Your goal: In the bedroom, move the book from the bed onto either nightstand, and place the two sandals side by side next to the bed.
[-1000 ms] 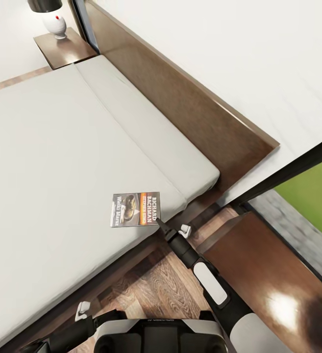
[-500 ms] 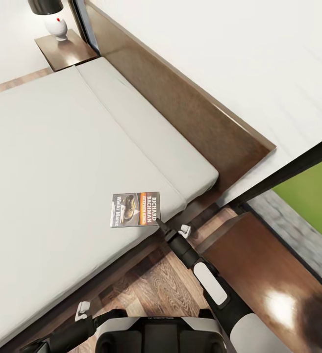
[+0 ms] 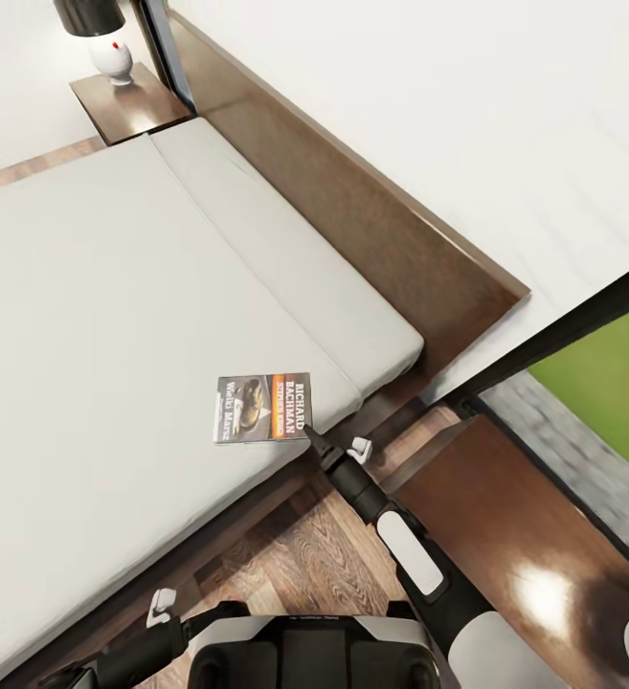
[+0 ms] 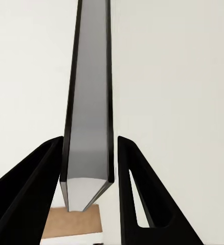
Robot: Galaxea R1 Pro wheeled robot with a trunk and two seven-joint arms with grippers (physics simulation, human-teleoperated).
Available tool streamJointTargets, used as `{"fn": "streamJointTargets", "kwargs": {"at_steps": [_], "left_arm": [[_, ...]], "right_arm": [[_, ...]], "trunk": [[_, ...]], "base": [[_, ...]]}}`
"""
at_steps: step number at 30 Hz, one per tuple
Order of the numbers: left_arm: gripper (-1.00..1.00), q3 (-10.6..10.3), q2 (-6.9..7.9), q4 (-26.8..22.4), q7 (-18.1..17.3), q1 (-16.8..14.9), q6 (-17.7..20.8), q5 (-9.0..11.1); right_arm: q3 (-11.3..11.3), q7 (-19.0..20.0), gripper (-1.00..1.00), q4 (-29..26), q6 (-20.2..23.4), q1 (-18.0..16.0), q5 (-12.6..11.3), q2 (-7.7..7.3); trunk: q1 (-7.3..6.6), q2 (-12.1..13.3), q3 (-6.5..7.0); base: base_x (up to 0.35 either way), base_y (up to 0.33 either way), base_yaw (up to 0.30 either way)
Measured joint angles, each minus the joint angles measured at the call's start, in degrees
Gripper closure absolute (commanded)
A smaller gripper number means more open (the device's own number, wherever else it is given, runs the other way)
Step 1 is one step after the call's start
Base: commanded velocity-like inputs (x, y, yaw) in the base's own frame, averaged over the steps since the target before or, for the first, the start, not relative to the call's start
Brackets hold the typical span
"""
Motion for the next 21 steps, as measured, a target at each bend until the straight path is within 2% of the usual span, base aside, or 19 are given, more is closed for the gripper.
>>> {"fn": "streamJointTargets", "kwargs": {"at_steps": [13, 21], "left_arm": [[-1.0, 0.0, -0.06, 0.0, 0.0, 0.0, -0.1, 0.0], [-1.0, 0.0, -0.07, 0.0, 0.0, 0.0, -0.1, 0.0]], "right_arm": [[0.0, 0.0, 1.0, -0.9, 0.0, 0.0, 0.0, 0.0], [0.1, -0.1, 1.0, -0.8, 0.0, 0.0, 0.1, -0.01]], "trunk": [[-2.86, 5.2, 3.49], [-2.86, 5.2, 4.21]], "base": [[0.0, 0.0, -0.089], [0.0, 0.0, -0.092]]}}
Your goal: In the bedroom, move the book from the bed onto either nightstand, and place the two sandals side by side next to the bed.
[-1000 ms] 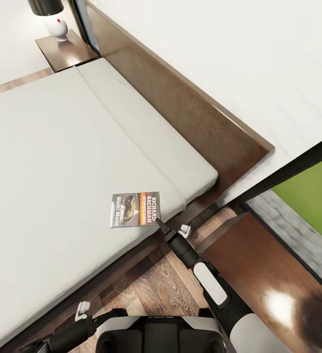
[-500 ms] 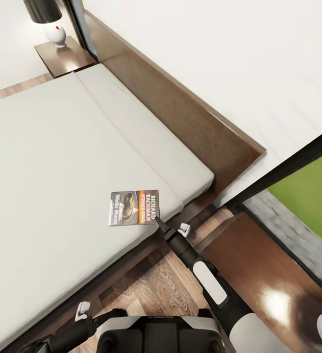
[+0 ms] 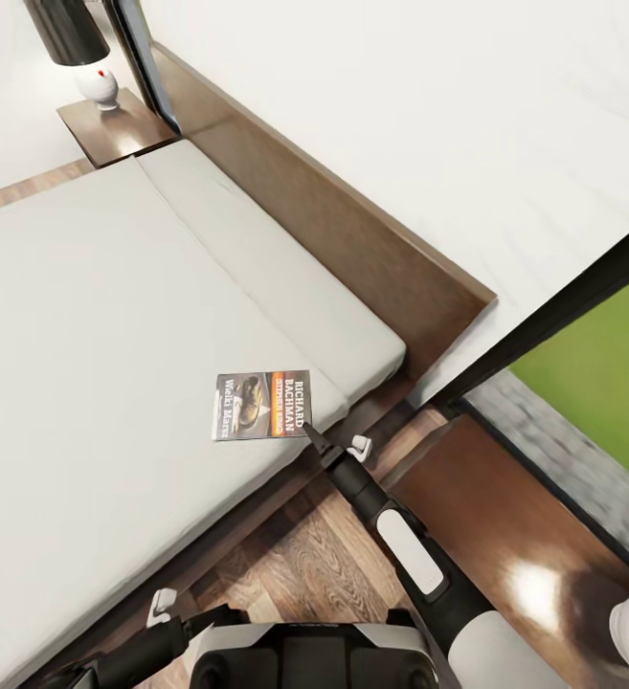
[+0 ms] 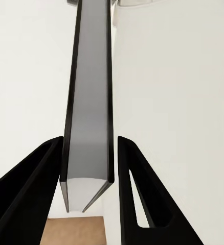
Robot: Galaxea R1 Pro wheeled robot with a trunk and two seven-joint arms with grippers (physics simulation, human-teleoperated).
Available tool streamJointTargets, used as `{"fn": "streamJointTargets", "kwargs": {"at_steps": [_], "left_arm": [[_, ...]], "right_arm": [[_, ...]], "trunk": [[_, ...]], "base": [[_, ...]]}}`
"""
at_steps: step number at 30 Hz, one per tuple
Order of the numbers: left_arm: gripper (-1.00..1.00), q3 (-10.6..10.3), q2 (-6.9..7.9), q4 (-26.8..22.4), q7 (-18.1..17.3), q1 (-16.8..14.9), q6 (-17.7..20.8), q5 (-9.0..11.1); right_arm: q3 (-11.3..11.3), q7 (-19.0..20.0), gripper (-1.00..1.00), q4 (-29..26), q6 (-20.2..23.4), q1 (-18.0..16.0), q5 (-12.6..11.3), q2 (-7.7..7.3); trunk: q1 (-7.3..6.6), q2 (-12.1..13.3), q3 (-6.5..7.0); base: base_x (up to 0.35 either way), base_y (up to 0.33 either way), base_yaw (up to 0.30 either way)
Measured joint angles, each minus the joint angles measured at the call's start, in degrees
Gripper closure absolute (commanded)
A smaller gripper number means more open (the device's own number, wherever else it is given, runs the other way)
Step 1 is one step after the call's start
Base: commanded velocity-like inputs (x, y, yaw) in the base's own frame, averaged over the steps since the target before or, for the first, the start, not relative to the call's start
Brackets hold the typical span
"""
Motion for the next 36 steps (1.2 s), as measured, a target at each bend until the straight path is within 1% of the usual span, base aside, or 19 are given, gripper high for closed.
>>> {"fn": "streamJointTargets", "kwargs": {"at_steps": [7, 15, 36], "left_arm": [[-1.0, 0.0, 0.0, 0.0, 0.0, 0.0, 0.0, 0.0], [-1.0, 0.0, 0.0, 0.0, 0.0, 0.0, 0.0, 0.0], [-1.0, 0.0, 0.0, 0.0, 0.0, 0.0, 0.0, 0.1]], "right_arm": [[0.0, 0.0, 1.0, 0.0, 0.0, 0.0, 0.0, 0.0], [0.0, -0.1, 1.0, 0.0, 0.0, 0.0, 0.0, 0.0], [0.0, -0.1, 1.0, 0.0, 0.1, 0.0, 0.0, 0.17]], "trunk": [[0.0, 0.0, 0.63], [0.0, 0.0, 1.25], [0.0, 0.0, 1.33]], "base": [[0.0, 0.0, -0.082], [0.0, 0.0, -0.015], [0.0, 0.0, 0.0]]}}
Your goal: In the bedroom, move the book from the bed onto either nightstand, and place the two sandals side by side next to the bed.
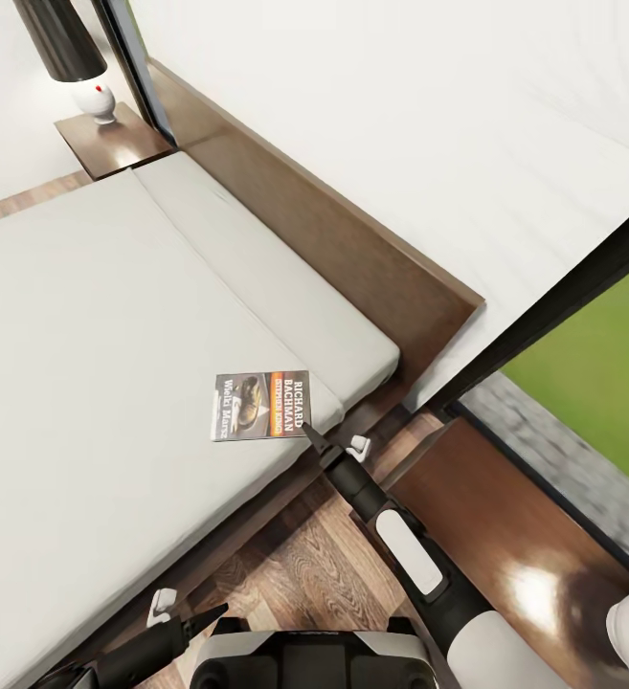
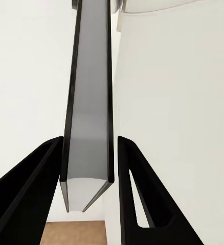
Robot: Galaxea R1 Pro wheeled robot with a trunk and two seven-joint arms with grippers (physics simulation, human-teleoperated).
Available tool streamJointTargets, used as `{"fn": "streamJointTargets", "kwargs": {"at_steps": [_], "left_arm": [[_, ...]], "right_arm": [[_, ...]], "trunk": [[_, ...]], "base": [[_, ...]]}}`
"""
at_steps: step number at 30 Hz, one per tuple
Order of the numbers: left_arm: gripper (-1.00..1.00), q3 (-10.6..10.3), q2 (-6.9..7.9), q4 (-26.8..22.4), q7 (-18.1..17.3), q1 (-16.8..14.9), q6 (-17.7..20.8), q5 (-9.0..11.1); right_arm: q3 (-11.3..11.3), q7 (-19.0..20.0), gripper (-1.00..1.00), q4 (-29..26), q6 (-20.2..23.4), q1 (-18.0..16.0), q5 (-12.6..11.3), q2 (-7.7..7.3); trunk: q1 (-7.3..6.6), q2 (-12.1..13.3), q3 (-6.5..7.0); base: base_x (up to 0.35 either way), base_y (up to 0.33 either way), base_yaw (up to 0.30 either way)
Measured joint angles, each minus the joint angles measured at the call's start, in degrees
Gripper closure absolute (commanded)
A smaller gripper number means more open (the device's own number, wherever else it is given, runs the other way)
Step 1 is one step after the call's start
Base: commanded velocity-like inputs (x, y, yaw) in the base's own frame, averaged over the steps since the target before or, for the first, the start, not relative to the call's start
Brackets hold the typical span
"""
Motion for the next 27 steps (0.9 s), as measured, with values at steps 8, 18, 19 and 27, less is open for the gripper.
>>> {"fn": "streamJointTargets", "kwargs": {"at_steps": [8, 18, 19, 27], "left_arm": [[-1.0, 0.0, 0.0, 0.0, 0.1, 0.0, 0.0, 0.0], [-1.0, 0.0, 0.0, 0.0, 0.3, 0.0, 0.0, 0.0], [-1.0, 0.0, 0.0, 0.0, 0.3, 0.0, 0.0, 0.0], [-1.0, 0.0, -0.02, 0.0, 0.3, 0.0, -0.1, 0.0]], "right_arm": [[0.0, 0.0, 1.0, 0.0, 0.0, 0.0, 0.0, -0.25], [0.2, 0.0, 1.0, 0.2, 2.6, 0.1, 0.1, -0.43], [0.3, 0.0, 1.0, 0.3, 3.2, 0.1, 0.1, -0.43], [0.3, 0.0, 1.0, 0.9, 4.2, 0.1, 0.0, -0.44]], "trunk": [[0.0, 0.0, 0.0], [0.0, 0.0, 0.27], [0.0, 0.0, 0.31], [0.0, 0.0, 0.57]], "base": [[0.0, 0.0, 0.01], [0.0, 0.0, 0.221], [0.0, 0.0, 0.273], [0.0, 0.0, 0.279]]}}
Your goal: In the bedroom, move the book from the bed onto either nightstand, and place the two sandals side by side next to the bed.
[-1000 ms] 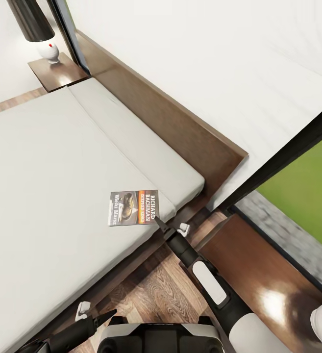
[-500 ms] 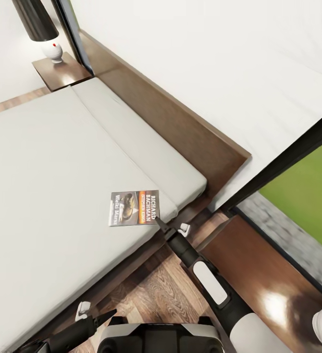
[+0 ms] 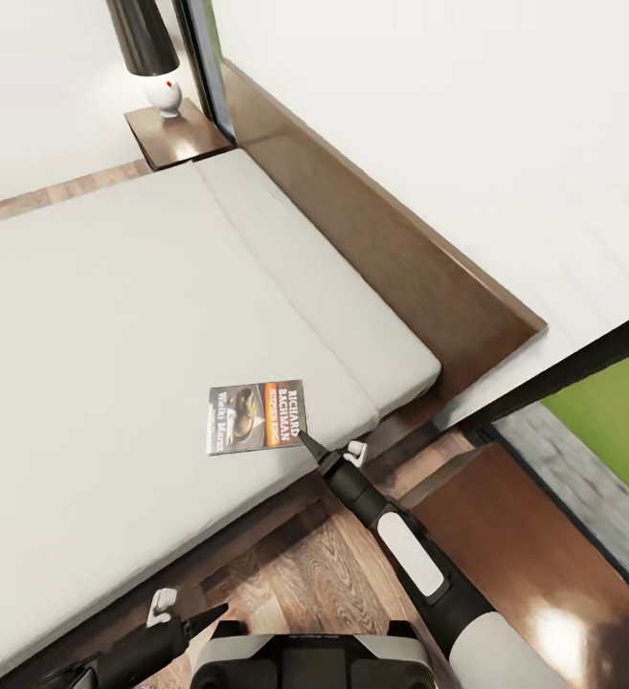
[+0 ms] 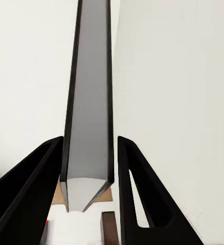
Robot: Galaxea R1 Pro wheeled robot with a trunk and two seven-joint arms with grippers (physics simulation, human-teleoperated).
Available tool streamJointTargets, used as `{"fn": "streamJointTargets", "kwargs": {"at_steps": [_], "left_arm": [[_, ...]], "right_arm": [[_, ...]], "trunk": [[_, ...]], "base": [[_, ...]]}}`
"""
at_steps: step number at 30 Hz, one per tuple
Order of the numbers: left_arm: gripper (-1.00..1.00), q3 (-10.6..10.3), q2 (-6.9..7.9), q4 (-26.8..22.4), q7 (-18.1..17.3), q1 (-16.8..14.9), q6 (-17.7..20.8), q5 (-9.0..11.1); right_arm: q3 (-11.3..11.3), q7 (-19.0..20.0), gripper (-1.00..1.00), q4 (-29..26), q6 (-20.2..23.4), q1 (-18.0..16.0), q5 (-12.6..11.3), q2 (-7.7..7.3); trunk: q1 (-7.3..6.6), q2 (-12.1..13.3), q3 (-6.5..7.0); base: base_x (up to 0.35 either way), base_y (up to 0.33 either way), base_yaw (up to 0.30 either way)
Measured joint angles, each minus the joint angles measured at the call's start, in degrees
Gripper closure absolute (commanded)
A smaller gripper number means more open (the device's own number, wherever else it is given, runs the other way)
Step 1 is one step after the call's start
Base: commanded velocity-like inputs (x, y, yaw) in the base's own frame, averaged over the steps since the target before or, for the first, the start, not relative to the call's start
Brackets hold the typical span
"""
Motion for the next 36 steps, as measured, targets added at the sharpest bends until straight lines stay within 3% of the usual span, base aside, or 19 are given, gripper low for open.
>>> {"fn": "streamJointTargets", "kwargs": {"at_steps": [11, 17, 25, 27, 30, 31, 34, 35, 36], "left_arm": [[-1.0, 0.0, -0.07, 0.1, 0.1, 0.0, 0.0, 0.0], [-1.0, 0.0, -0.06, 0.1, 0.1, 0.0, 0.0, 0.0], [-1.0, 0.0, -0.07, 0.1, 0.0, 0.0, 0.0, 0.0], [-1.0, 0.0, -0.06, 0.1, 0.0, 0.0, 0.0, 0.0], [-1.0, -0.1, -0.06, 0.1, 0.0, 0.0, 0.0, 0.0], [-1.0, -0.1, -0.06, 0.1, 0.0, 0.0, 0.0, 0.0], [-1.0, -0.1, -0.06, 0.2, 0.1, 0.0, 0.0, 0.0], [-1.0, -0.1, -0.06, 0.3, 0.1, 0.0, 0.0, 0.0], [-1.0, -0.1, -0.07, 0.4, 0.1, 0.0, 0.0, 0.0]], "right_arm": [[0.0, 0.1, 1.0, 0.3, 0.4, 0.0, -0.2, -0.22], [-0.1, 0.2, 1.0, 6.0, 7.2, 0.0, -0.3, -2.97], [-0.1, 0.2, 1.0, 7.3, 8.6, 0.0, -0.1, -3.84], [-0.3, 0.2, 1.0, 7.5, 8.8, 0.0, 0.1, -5.68], [-0.3, 0.2, 1.0, 7.5, 8.8, 0.0, 0.2, -10.41], [-0.3, 0.2, 1.0, 7.5, 9.0, 0.0, 0.1, -11.29], [-0.2, 0.3, 1.0, 7.5, 11.0, 0.1, 0.5, -17.97], [-0.3, 0.4, 1.0, 7.4, 12.0, 0.1, 0.3, -19.58], [-0.2, 0.6, 1.0, 7.4, 12.7, 0.1, 0.3, -20.27]], "trunk": [[0.0, 0.0, 0.36], [0.0, 0.0, 0.59], [0.0, 0.0, 0.68], [0.0, 0.0, 0.68], [0.0, 0.0, 0.68], [0.0, 0.0, 0.69], [0.0, 0.0, 0.69], [0.0, 0.0, 0.69], [0.0, 0.0, 0.69]], "base": [[0.0, 0.0, 0.279], [0.0, 0.0, 0.278], [0.0, 0.0, 0.101], [0.0, 0.0, 0.005], [0.0, 0.0, 0.002], [0.0, 0.0, 0.0], [0.0, 0.0, 0.0], [0.0, 0.0, 0.0], [0.0, 0.0, 0.0]]}}
